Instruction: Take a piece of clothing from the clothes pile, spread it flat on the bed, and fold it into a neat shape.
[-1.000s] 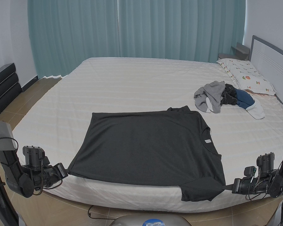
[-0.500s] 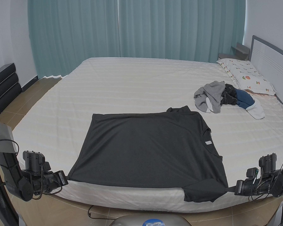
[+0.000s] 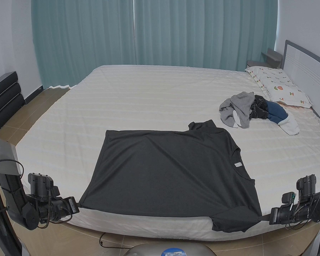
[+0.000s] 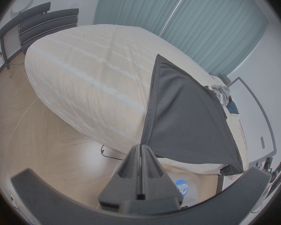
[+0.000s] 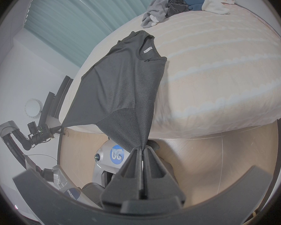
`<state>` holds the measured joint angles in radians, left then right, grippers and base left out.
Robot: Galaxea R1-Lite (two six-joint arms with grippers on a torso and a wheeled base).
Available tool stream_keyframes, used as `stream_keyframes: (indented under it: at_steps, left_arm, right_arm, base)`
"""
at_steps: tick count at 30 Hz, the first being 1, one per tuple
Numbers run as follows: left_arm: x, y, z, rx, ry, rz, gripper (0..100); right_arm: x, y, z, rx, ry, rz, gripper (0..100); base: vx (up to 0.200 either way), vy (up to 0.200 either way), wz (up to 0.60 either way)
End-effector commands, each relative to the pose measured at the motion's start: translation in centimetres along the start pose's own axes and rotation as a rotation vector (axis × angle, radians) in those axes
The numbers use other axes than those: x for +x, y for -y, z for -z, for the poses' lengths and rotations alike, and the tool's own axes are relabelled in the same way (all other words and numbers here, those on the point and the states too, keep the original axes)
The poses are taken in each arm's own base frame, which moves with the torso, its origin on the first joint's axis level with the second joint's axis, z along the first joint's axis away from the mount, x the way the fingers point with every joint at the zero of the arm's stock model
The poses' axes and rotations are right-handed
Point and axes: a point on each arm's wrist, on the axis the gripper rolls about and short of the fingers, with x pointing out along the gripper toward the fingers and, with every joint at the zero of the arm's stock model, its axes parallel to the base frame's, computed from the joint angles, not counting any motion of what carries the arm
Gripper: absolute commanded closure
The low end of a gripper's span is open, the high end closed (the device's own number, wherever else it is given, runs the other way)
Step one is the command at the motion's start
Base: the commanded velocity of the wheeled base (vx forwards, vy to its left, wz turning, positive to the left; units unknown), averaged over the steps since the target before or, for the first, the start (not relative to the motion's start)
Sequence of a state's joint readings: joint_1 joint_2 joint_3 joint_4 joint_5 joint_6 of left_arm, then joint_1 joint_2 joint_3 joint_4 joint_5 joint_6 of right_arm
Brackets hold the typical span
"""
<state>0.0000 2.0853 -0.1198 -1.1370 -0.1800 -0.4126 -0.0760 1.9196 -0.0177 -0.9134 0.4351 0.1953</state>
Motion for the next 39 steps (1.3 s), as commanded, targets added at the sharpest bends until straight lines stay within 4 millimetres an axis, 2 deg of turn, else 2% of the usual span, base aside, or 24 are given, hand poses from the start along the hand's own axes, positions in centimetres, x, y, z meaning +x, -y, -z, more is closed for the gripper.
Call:
stream_keyframes:
  at_steps: [1,13,20,35,39]
  left_arm:
    - [-0.5,-0.3,0.8,0.057,-0.031,-0.014,100]
    - [-1.8,-0.8,2.5,0.186,-0.098,-0.040,100]
    - [-2.0,-0.9,2.6,0.196,-0.103,-0.079,100]
    - [-4.2,-0.9,3.2,0.299,-0.180,-0.133,100]
    - [-4.3,-0.6,2.7,0.294,-0.159,-0.126,100]
  right_arm:
    - [-0.2,0.0,0.5,0.005,-0.014,0.004,100]
    - [-0.5,0.0,0.8,-0.016,-0.040,0.016,100]
    - [-0.7,0.1,1.2,-0.035,-0.069,0.054,100]
    - [-1.7,-0.3,1.7,-0.091,-0.089,0.064,100]
    - [-1.8,-0.4,1.6,-0.104,-0.073,0.059,100]
  base:
    - [0.000,0.000,0.00]
    - [0.000,0.000,0.00]
    - [0.000,0.000,0.00]
    - [0.000,0.000,0.00]
    - [0.000,0.000,0.00]
